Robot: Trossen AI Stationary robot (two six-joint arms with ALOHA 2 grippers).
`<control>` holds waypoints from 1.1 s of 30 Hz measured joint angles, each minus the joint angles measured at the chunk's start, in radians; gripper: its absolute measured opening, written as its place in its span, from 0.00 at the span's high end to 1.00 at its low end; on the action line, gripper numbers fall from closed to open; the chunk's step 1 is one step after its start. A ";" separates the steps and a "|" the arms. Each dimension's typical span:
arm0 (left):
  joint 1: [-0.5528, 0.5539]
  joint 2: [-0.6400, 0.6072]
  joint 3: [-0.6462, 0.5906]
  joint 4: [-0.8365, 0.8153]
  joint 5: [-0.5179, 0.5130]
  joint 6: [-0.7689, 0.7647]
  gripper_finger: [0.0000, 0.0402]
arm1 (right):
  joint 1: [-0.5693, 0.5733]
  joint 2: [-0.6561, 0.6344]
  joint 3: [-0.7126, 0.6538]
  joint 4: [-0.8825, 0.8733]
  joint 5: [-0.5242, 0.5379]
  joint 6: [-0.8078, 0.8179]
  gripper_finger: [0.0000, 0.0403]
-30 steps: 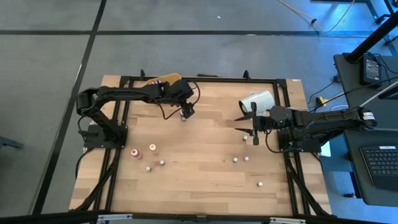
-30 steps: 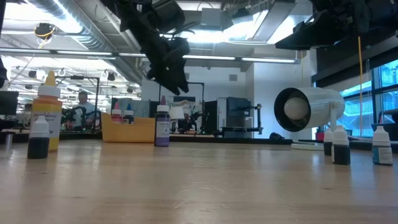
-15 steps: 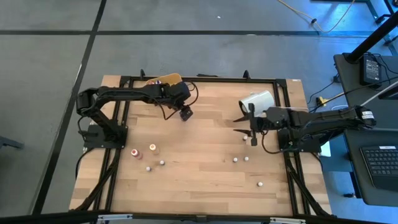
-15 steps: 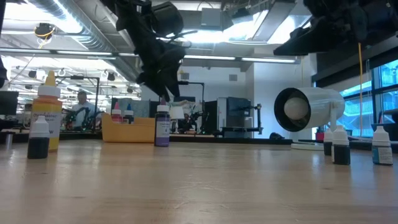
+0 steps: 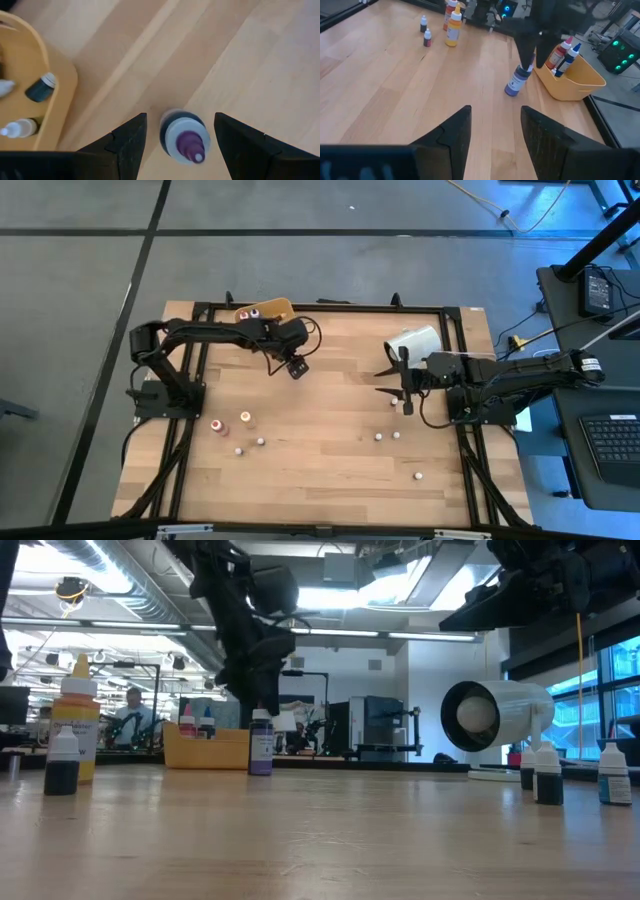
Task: Pick & Place food coloring
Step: Put the large purple food coloring bottle into the yellow bin
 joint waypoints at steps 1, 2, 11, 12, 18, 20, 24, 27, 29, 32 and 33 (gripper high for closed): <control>0.000 0.008 0.000 0.000 0.000 0.000 0.44 | 0.000 0.000 0.000 -0.001 0.000 0.001 0.57; 0.000 0.015 0.000 0.001 0.000 0.000 0.44 | 0.000 0.000 0.000 0.000 0.000 0.001 0.57; -0.006 0.008 0.002 -0.017 0.009 0.007 0.44 | 0.000 0.000 0.000 0.000 0.000 -0.001 0.57; -0.006 0.008 0.005 -0.040 0.010 0.008 0.44 | 0.000 0.000 0.000 0.000 0.000 -0.001 0.57; -0.011 0.009 0.007 -0.069 0.006 0.008 0.44 | 0.000 0.000 0.000 -0.001 0.000 -0.003 0.57; -0.013 0.009 0.007 -0.063 0.006 0.008 0.45 | 0.000 0.000 0.000 0.000 0.000 -0.004 0.57; -0.014 0.009 0.007 -0.064 0.006 0.008 0.49 | 0.000 0.000 0.000 0.000 0.000 -0.004 0.57; -0.014 0.009 0.007 -0.064 0.005 0.008 0.55 | 0.000 0.000 0.000 0.000 0.000 -0.004 0.57; -0.014 0.009 0.007 -0.064 0.002 0.008 0.59 | 0.000 0.000 0.000 -0.001 0.000 -0.004 0.57; -0.014 0.009 0.007 -0.064 0.002 0.008 0.66 | 0.000 0.000 0.000 -0.001 0.000 -0.004 0.57; -0.014 0.009 0.007 -0.064 0.001 0.008 0.68 | 0.000 0.000 0.000 0.000 0.000 -0.005 0.57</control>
